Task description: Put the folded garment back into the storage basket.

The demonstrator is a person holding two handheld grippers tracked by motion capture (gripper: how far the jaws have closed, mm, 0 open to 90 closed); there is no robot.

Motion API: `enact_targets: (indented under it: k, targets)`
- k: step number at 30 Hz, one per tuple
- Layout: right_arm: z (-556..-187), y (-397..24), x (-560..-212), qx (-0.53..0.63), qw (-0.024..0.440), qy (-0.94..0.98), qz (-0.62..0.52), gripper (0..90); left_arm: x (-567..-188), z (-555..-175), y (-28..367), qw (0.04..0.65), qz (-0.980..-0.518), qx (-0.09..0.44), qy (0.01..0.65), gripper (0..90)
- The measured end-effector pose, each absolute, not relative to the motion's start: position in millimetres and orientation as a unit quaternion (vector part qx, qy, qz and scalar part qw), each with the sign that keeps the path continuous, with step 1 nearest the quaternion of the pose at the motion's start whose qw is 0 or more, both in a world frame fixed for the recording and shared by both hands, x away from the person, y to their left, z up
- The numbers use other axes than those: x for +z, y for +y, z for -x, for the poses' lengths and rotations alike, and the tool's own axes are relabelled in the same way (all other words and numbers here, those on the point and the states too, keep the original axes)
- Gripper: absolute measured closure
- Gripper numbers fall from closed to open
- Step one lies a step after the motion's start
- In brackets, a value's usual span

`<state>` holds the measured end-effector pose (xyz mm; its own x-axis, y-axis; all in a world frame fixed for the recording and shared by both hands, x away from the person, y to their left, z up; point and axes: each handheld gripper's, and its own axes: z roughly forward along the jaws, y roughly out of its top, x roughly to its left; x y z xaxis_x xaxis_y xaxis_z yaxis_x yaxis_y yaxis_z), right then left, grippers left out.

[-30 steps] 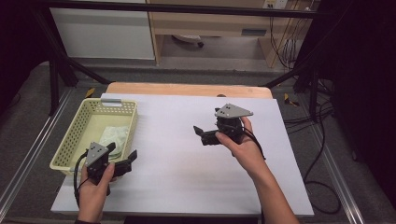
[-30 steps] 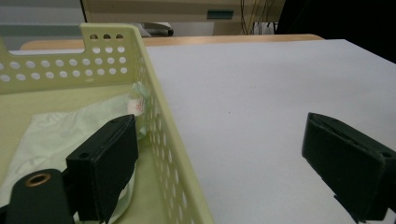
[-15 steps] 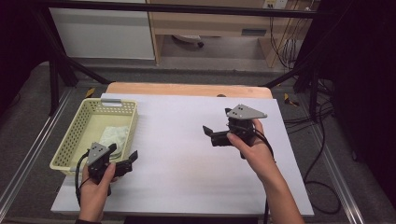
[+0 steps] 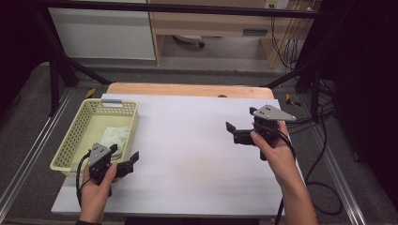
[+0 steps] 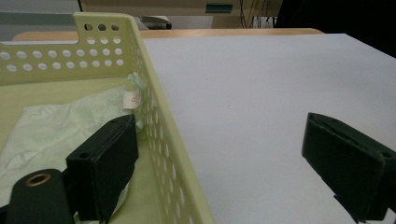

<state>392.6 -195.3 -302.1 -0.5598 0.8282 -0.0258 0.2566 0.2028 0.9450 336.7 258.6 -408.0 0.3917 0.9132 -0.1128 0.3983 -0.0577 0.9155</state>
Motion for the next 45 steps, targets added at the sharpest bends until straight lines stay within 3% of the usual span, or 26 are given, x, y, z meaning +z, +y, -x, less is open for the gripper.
enact_targets:
  k: [27, 45]
  targets:
    - [-371, -256, -322, 0.491, 0.276, 0.701, -0.437, 2.5, -408, -337, 259, 0.486, -0.681, 0.261, 0.481, 8.3]
    - [-350, -277, -373, 0.47, 0.28, 0.699, -0.462, 4.6, -408, -336, 257, 0.486, -0.686, 0.259, 0.476, 8.0]
